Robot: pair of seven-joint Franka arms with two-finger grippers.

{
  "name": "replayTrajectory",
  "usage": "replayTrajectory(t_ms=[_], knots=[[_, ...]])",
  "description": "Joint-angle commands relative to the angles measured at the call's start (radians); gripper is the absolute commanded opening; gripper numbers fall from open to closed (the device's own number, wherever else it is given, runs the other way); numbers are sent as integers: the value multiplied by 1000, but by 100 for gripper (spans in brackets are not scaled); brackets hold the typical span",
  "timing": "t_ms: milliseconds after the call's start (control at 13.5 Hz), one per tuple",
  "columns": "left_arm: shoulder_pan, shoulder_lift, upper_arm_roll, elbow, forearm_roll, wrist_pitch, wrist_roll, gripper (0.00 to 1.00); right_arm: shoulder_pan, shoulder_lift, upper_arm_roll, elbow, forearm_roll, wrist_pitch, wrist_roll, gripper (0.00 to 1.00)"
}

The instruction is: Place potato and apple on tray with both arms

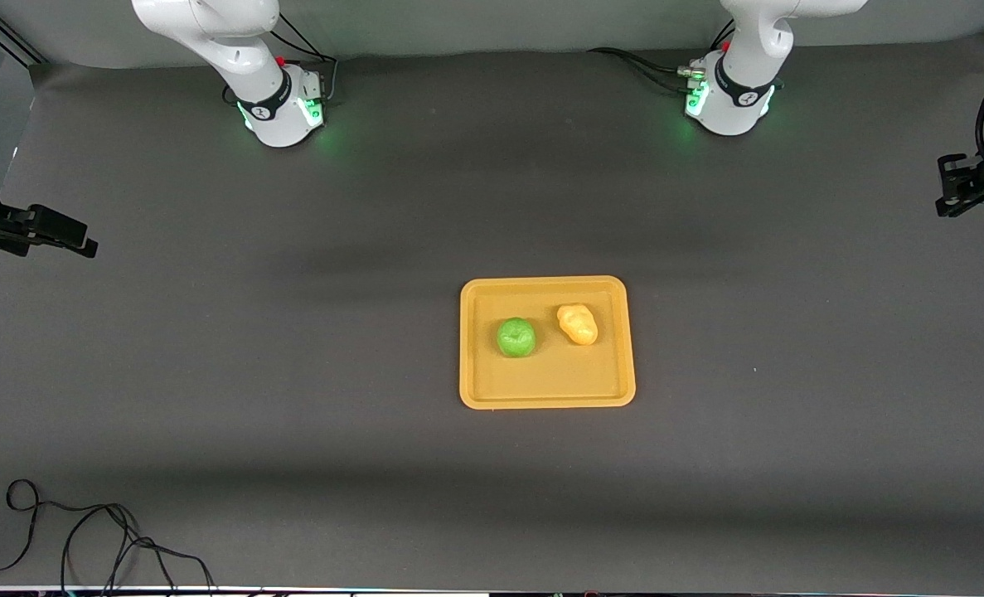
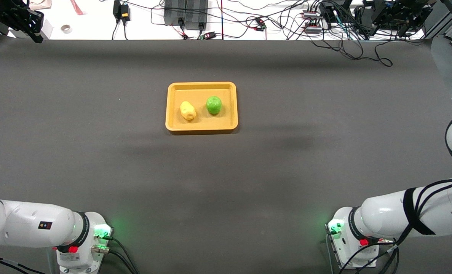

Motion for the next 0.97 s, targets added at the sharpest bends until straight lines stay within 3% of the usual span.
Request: replayTrajectory(t_ms=[0, 74, 148, 891], knots=[[-1, -1, 3, 0, -9, 1, 11, 79, -11, -12, 12, -17, -9, 12, 12, 100], [-1, -1, 3, 0, -9, 1, 11, 98, -11, -12, 12, -17, -9, 12, 12, 100], [-1, -1, 3, 0, -11, 1, 10, 100, -11, -12, 12, -17, -9, 12, 12, 100], [-3, -1, 3, 0, -13, -2, -3, 100, -11, -11, 9, -15, -9, 12, 12, 100]])
